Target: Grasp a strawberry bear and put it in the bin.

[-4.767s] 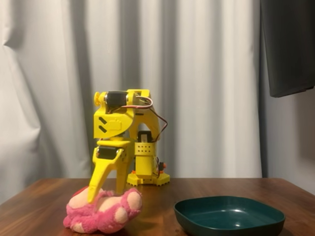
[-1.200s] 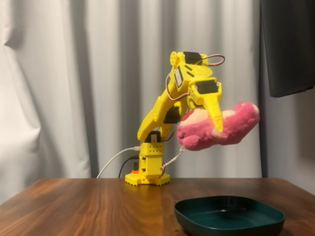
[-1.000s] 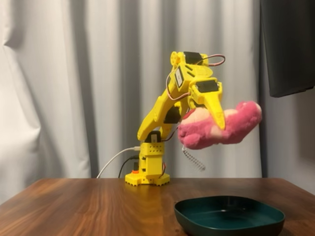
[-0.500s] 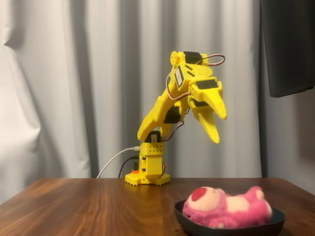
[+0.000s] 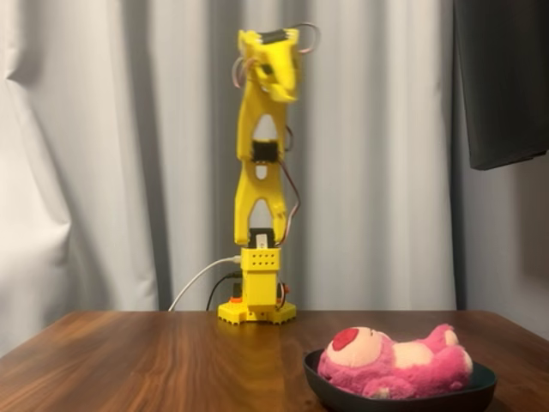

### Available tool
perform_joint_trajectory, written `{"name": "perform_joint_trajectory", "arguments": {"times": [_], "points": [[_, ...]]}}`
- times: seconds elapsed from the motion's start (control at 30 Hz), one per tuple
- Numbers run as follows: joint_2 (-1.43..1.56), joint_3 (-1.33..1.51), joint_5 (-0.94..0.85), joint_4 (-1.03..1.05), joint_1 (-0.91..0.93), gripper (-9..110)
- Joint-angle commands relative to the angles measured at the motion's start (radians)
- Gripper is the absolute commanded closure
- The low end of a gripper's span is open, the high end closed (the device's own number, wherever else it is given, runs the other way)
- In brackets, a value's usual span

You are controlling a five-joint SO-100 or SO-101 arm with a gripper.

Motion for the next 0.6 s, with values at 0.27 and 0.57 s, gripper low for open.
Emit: {"name": "perform_joint_trajectory", "arguments": {"times": [0.27, 0.57], "points": [[1.373, 1.678, -0.262, -0.393, -0.043, 102], [1.629, 2.129, -0.256, -0.483, -0.115, 102]]}}
